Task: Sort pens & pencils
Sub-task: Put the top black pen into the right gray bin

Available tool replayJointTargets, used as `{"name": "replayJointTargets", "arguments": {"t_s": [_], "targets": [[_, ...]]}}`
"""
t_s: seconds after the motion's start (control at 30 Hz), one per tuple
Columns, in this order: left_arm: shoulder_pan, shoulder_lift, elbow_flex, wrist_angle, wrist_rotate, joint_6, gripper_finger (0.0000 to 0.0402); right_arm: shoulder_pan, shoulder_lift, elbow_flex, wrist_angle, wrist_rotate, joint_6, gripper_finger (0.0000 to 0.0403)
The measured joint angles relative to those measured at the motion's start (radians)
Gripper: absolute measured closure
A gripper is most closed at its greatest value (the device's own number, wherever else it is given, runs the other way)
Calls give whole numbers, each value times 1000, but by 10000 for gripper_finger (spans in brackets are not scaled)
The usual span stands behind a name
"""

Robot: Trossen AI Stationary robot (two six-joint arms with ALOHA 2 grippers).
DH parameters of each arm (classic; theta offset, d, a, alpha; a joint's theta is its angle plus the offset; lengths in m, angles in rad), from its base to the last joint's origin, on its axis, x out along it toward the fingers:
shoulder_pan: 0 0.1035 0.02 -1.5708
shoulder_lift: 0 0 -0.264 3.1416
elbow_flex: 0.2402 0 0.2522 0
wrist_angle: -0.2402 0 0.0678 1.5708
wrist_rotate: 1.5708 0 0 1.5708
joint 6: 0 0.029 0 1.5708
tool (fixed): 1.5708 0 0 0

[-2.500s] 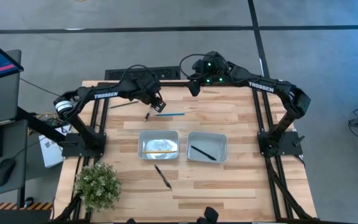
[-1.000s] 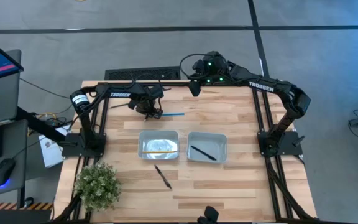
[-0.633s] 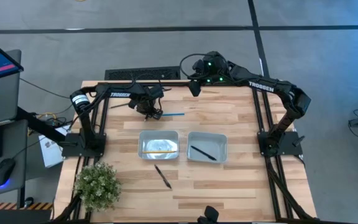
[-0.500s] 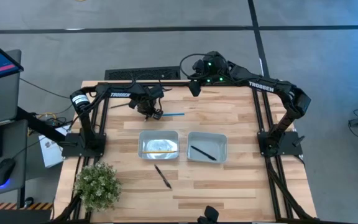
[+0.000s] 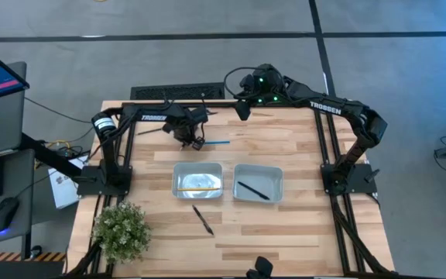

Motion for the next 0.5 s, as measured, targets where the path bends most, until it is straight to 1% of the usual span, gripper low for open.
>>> {"name": "replayJointTargets", "arguments": {"t_s": [0.1, 0.27, 0.43, 0.5], "targets": [[2, -6, 36, 5, -15, 29, 387, 0, 0, 0, 0, 0, 0, 163], [2, -6, 85, -30, -32, 99, 388, -1, 0, 0, 0, 0, 0, 163], [4, -6, 179, -148, -79, 177, 380, -1, 0, 0, 0, 2, -1, 163], [4, -7, 230, -198, -101, 213, 379, -1, 0, 0, -21, 3, -29, 163]]}}
